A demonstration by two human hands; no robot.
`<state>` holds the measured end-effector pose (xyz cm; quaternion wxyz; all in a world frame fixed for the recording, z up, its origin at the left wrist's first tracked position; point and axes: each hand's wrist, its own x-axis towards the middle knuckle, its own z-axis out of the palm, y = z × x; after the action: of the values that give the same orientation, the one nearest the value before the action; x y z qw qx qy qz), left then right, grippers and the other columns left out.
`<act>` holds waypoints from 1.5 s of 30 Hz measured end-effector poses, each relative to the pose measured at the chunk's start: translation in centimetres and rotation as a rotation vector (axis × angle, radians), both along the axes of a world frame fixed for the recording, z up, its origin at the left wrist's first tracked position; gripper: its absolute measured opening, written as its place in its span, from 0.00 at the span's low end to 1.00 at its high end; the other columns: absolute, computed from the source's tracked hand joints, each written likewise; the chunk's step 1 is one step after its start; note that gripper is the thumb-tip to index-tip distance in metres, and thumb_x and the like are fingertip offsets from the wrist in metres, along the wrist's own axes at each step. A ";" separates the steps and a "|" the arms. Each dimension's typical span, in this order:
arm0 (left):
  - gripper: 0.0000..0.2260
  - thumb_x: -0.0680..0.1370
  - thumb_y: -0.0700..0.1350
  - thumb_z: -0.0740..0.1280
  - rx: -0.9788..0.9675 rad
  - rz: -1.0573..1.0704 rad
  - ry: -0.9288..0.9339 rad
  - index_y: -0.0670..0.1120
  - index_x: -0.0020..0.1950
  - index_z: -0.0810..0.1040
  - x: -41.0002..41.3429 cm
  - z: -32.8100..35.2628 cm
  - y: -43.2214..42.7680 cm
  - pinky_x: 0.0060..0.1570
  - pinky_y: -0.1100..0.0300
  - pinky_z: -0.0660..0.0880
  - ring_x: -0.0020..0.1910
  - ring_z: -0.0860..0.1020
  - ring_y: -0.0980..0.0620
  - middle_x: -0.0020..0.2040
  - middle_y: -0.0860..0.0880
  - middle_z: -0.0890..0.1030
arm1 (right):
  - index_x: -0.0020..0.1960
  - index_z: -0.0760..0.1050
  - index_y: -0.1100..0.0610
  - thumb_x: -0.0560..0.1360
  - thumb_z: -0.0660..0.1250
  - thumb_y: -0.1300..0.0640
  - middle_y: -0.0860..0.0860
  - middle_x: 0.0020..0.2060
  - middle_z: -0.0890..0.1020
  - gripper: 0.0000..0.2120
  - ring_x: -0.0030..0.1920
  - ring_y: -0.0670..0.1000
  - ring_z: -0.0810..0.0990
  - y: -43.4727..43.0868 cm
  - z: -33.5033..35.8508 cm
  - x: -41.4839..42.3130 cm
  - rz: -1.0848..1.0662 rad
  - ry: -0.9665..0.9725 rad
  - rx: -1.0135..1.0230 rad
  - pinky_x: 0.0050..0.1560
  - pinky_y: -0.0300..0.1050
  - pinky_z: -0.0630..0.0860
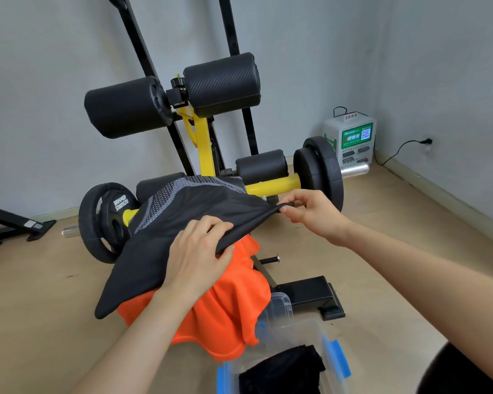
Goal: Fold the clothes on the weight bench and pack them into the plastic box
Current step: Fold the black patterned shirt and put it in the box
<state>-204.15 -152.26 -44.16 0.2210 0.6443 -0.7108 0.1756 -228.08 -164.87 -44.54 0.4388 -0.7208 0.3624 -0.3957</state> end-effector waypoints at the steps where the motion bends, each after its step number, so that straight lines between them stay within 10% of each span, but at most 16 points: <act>1: 0.16 0.73 0.49 0.73 -0.014 0.007 -0.014 0.53 0.60 0.80 0.0 0.0 0.0 0.43 0.54 0.77 0.51 0.77 0.50 0.54 0.56 0.79 | 0.49 0.80 0.59 0.78 0.68 0.61 0.54 0.41 0.80 0.03 0.42 0.48 0.76 0.0 0.3 0.1 -0.002 -0.044 0.043 0.49 0.46 0.77; 9: 0.18 0.70 0.39 0.75 -0.004 0.143 0.036 0.50 0.58 0.83 3.2 0.7 1.8 0.39 0.52 0.79 0.48 0.83 0.46 0.51 0.53 0.85 | 0.48 0.77 0.61 0.79 0.66 0.60 0.44 0.60 0.82 0.04 0.56 0.49 0.81 -0.5 2.5 0.5 0.062 -0.195 0.083 0.52 0.47 0.79; 18: 0.07 0.76 0.51 0.72 0.018 0.062 0.313 0.51 0.51 0.86 6.3 1.8 5.7 0.44 0.55 0.80 0.43 0.83 0.59 0.43 0.59 0.86 | 0.49 0.80 0.59 0.79 0.67 0.60 0.56 0.41 0.80 0.04 0.44 0.48 0.78 -0.2 2.9 0.9 0.062 -0.261 0.132 0.48 0.38 0.73; 27: 0.10 0.75 0.40 0.74 0.012 -0.013 0.758 0.56 0.46 0.85 6.6 3.6 7.4 0.51 0.63 0.80 0.46 0.84 0.60 0.44 0.60 0.86 | 0.44 0.78 0.60 0.78 0.69 0.59 0.49 0.30 0.80 0.06 0.32 0.44 0.75 0.5 2.7 0.7 0.009 -0.241 0.099 0.33 0.36 0.70; 34: 0.05 0.75 0.48 0.75 -0.080 0.091 0.587 0.59 0.46 0.86 7.7 4.4 5.0 0.48 0.50 0.81 0.44 0.83 0.59 0.42 0.62 0.85 | 0.46 0.78 0.59 0.78 0.69 0.56 0.55 0.34 0.79 0.07 0.30 0.58 0.74 -1.4 1.5 1.8 -0.063 -0.094 0.097 0.24 0.44 0.73; 45: 0.07 0.77 0.53 0.71 -0.068 0.303 0.364 0.54 0.51 0.86 9.3 8.4 -5.9 0.44 0.56 0.71 0.51 0.82 0.47 0.47 0.52 0.86 | 0.51 0.78 0.58 0.78 0.68 0.62 0.51 0.39 0.79 0.03 0.36 0.47 0.83 -8.2 1.9 6.6 -0.321 -0.291 0.202 0.47 0.53 0.84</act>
<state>-194.81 -158.15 -35.76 0.3383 0.7567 -0.5481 0.1117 -221.48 -173.07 -42.65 0.4878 -0.5416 0.4432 -0.5218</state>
